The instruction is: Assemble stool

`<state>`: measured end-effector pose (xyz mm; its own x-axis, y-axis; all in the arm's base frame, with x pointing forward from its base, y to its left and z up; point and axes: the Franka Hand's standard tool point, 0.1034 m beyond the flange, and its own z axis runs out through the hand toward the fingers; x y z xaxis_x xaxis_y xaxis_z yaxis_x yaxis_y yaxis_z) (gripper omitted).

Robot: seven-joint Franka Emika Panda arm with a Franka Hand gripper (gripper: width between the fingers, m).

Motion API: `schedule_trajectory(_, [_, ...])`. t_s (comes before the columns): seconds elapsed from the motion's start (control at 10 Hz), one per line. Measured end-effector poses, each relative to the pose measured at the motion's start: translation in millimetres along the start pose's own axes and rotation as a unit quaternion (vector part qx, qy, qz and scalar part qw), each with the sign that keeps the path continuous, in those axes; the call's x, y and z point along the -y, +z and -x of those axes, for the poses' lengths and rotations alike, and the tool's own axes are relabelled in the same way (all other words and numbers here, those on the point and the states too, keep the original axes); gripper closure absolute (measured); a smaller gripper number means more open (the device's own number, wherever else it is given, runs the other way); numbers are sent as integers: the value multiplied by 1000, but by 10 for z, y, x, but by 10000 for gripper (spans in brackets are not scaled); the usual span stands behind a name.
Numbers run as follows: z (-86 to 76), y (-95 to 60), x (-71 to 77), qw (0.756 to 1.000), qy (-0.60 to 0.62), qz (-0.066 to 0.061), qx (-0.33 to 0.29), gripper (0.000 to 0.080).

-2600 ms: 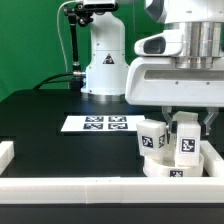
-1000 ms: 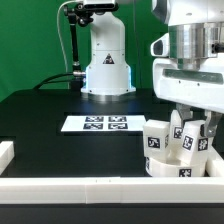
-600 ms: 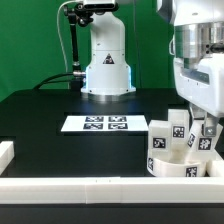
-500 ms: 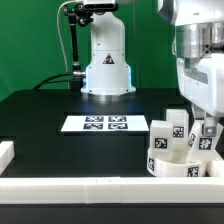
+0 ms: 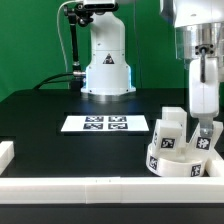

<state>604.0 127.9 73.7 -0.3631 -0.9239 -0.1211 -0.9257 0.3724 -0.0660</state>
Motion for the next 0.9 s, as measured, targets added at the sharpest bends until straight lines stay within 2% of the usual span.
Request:
schedule_trajectory(0.5, [50, 16, -38, 1000, 22, 6, 18, 454])
schedule_trajectory(0.6, [52, 16, -39, 1000, 22, 6, 18, 257])
schedule_trajectory(0.7, [56, 12, -37, 1000, 21, 6, 19, 180])
schedule_trajectory(0.9, [161, -184, 20, 999, 19, 0, 32, 155])
